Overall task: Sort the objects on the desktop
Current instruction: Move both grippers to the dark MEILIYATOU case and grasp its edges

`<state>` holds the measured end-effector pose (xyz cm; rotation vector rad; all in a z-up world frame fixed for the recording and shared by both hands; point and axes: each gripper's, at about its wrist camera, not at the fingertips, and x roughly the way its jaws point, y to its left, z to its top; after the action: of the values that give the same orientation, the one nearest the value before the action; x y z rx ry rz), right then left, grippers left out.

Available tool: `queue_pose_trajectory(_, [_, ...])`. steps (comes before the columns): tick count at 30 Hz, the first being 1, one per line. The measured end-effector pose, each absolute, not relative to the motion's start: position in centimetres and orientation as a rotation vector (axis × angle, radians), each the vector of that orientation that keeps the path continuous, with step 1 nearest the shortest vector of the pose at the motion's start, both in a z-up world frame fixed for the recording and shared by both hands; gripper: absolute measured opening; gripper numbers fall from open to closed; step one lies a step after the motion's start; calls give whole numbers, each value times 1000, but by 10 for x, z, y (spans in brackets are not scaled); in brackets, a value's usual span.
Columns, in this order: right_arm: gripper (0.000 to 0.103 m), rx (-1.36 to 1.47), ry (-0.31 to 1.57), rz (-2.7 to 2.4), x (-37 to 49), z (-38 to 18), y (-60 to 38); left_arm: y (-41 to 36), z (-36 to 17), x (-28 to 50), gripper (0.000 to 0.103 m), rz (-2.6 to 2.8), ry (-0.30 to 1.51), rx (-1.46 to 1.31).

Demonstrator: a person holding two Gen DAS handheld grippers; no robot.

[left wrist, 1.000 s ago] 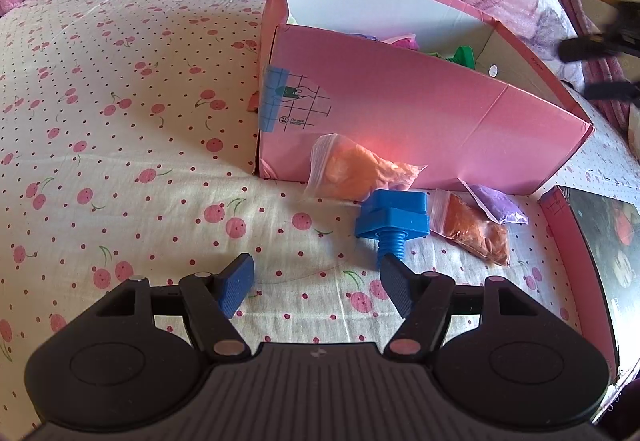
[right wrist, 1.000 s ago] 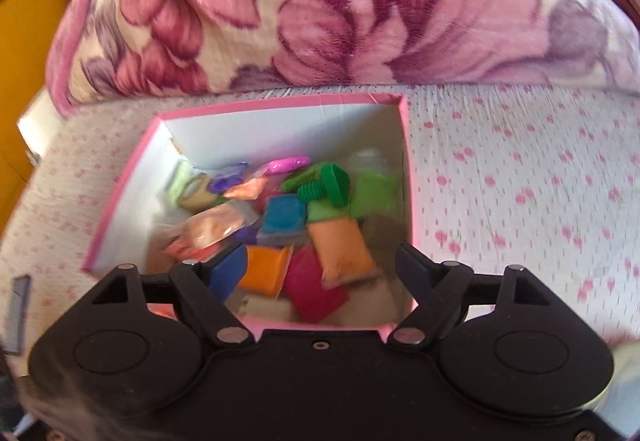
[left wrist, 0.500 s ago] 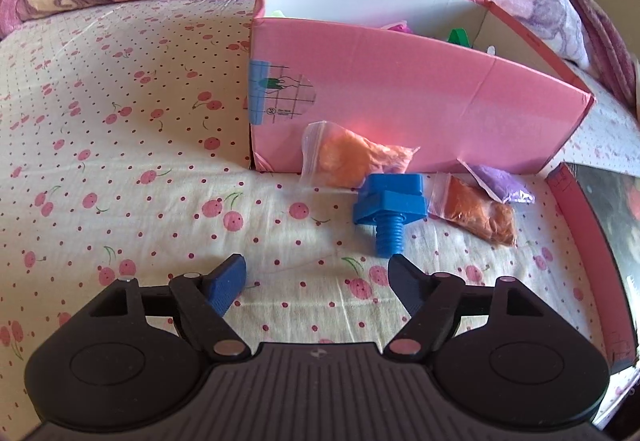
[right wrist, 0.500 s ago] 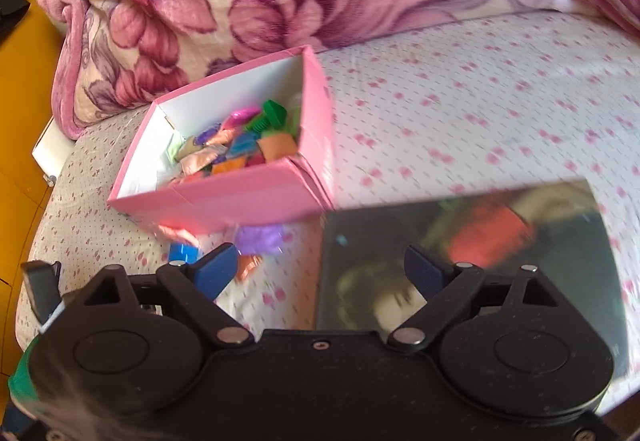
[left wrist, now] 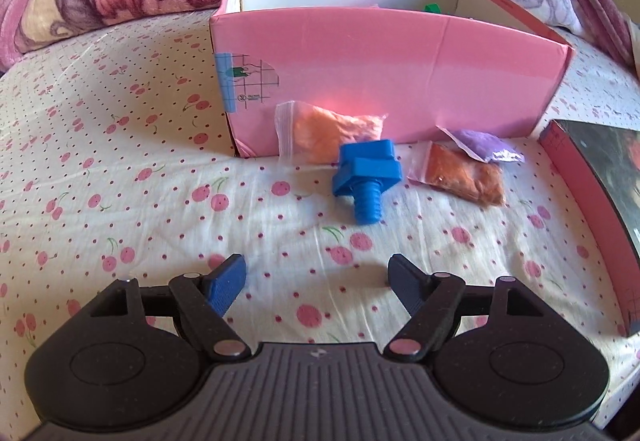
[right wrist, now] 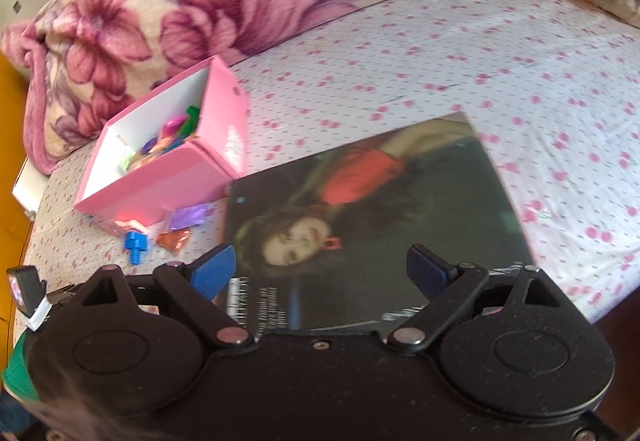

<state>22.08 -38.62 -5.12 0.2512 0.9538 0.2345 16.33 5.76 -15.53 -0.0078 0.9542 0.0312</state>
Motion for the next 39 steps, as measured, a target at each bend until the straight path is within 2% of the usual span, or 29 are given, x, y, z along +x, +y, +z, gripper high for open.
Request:
queue_pose_trajectory(13, [93, 341, 931, 163, 198, -79, -445, 17, -131, 134, 78, 6, 929, 45])
queue_pose_trajectory(20, [95, 337, 870, 127, 202, -74, -461, -21, -121, 114, 78, -116, 891, -31])
queue_pose_trajectory(26, [96, 316, 840, 63, 206, -93, -479, -52, -111, 107, 78, -280, 823, -222])
queue_pose_trajectory(39, [97, 343, 864, 78, 221, -125, -485, -113, -142, 140, 78, -324, 856, -276])
